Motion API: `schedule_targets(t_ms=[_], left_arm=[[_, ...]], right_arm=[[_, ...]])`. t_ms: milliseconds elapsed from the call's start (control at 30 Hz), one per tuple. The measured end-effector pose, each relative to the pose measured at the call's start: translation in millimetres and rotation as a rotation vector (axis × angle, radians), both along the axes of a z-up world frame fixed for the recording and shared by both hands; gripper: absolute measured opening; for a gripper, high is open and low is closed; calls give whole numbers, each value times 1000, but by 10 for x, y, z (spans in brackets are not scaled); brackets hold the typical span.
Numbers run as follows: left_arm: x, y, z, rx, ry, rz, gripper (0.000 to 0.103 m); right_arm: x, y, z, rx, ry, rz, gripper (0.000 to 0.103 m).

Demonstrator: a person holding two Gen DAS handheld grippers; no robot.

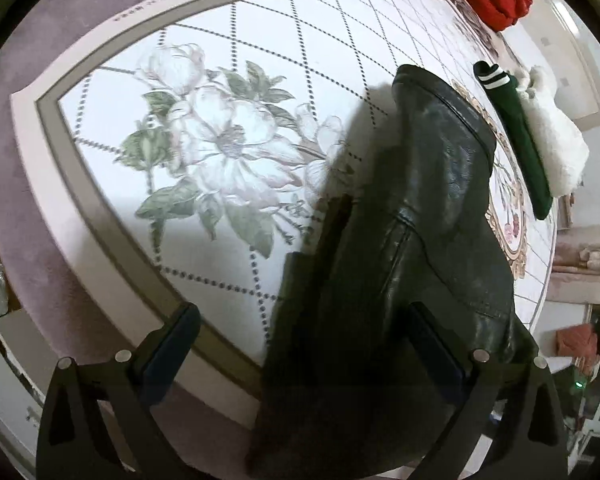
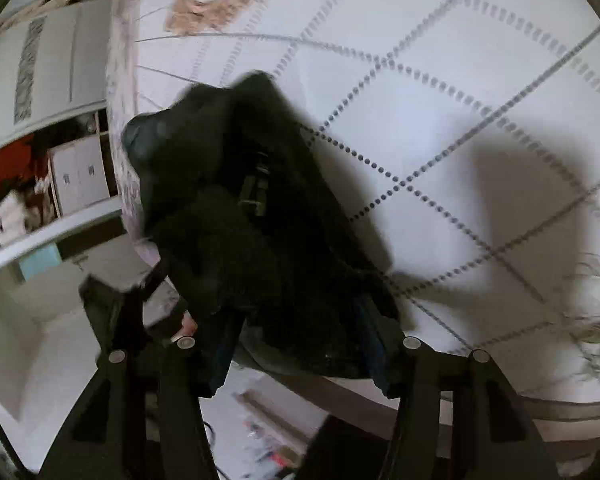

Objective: Fold large clothes

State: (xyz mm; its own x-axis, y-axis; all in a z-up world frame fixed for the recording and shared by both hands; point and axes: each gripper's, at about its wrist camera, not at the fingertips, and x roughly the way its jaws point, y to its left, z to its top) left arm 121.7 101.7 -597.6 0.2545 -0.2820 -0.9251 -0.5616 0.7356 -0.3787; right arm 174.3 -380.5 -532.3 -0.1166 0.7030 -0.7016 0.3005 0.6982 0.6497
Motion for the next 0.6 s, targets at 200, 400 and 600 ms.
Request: schedule_targets(t_ms=[200,400,600], left_arm=[[301,-67,-180,30,16,-42,103],[326,-40,-224,-46,-20,-65,103],[319,-152,-312,-121,-59,-87,103]], right_arm=[[337,-12,177,-95,-170,15,60],[644,-156,-238,-126,-66,-74,61],[688,-42,-330,113,-71,105,94]])
